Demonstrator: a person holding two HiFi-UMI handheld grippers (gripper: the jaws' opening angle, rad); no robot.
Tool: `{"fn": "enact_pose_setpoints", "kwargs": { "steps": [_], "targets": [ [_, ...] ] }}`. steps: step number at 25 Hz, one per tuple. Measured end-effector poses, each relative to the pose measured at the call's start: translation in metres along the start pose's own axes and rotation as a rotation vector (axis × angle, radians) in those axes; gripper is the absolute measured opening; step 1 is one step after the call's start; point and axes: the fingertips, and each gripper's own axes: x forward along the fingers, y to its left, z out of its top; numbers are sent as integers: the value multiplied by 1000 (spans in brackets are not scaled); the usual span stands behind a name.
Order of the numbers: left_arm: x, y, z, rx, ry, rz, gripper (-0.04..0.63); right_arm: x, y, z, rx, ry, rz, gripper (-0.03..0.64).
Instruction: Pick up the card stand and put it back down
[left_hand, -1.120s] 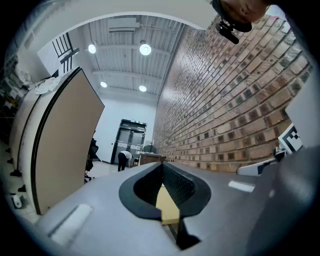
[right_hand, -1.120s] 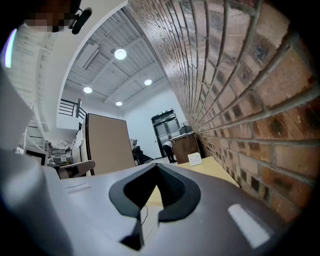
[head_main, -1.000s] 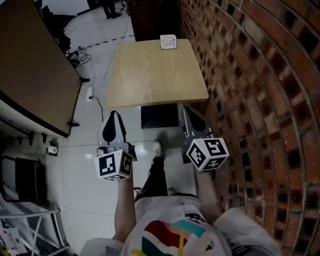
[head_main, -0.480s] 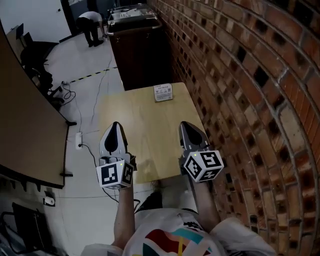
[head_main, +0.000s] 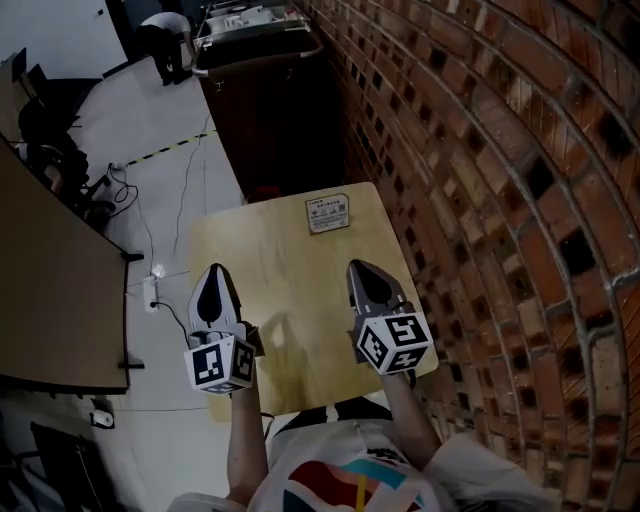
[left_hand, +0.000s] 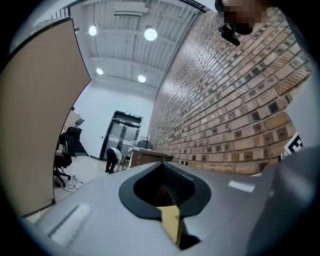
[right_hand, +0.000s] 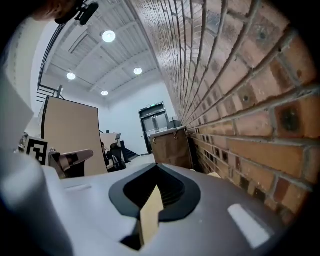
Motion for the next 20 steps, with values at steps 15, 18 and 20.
{"fn": "enact_pose_setpoints", "kwargs": {
  "steps": [15, 18, 20],
  "targets": [
    [14, 20, -27, -2, 84, 67, 5, 156, -60, -17, -138, 91, -52, 372],
    [15, 28, -36, -4, 103, 82, 5, 200, -85, -42, -178, 180, -130, 575],
    [15, 32, -44, -6, 119, 90, 5, 217, -96, -65, -157, 246, -151, 577]
  ]
}}
